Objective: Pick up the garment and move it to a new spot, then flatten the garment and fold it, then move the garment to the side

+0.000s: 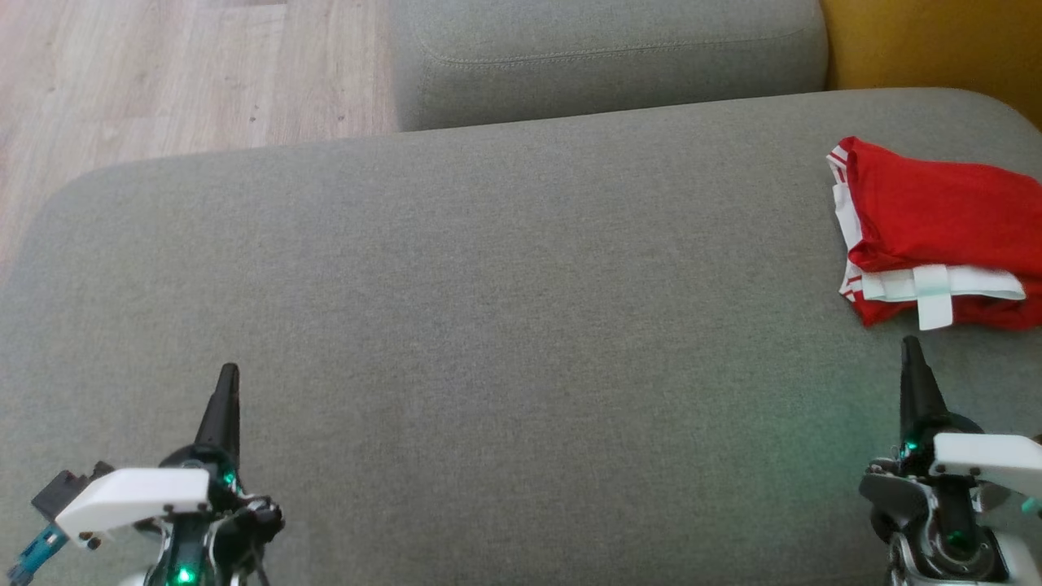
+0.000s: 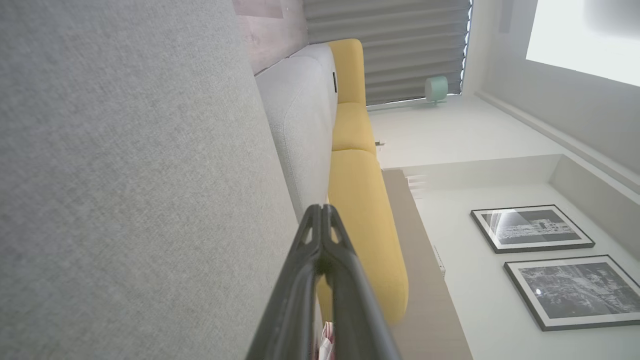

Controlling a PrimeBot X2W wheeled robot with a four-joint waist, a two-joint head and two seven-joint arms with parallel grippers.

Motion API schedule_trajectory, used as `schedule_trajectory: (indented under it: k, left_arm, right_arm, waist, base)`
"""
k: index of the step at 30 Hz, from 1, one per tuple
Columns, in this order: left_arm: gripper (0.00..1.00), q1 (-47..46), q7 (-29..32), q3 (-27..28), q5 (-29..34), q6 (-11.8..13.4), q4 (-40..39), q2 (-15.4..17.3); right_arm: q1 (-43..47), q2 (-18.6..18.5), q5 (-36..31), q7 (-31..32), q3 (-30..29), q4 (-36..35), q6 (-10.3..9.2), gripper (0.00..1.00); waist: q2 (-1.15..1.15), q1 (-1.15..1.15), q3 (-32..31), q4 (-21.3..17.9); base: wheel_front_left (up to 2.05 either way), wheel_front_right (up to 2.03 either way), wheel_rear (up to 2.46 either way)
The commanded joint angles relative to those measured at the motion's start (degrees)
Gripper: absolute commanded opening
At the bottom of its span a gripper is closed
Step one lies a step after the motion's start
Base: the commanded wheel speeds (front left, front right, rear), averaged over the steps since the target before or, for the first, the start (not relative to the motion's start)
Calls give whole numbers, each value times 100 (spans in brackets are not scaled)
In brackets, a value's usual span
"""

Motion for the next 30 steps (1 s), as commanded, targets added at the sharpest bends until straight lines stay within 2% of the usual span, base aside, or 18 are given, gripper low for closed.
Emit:
schedule_trajectory:
  k: [1, 12, 30]
  left_arm:
    - [0, -368, 53, 222, -140, -68, -150, 82]
    - [0, -420, 241, 343, -794, -134, -107, 85]
    - [0, -421, 249, 353, -786, -134, -107, 79]
  right_arm:
    - [-212, -28, 158, 57, 70, -241, -4, 0]
    - [-208, -29, 878, 238, 0, -276, -4, 0]
    - [-208, -29, 879, 238, 0, -276, -4, 0]
  waist:
    - [0, 0, -1, 1]
    - [0, 0, -17, 16]
    - [0, 0, -17, 16]
  base:
    - [0, 0, 0]
    - [0, 0, 0]
    - [0, 0, 0]
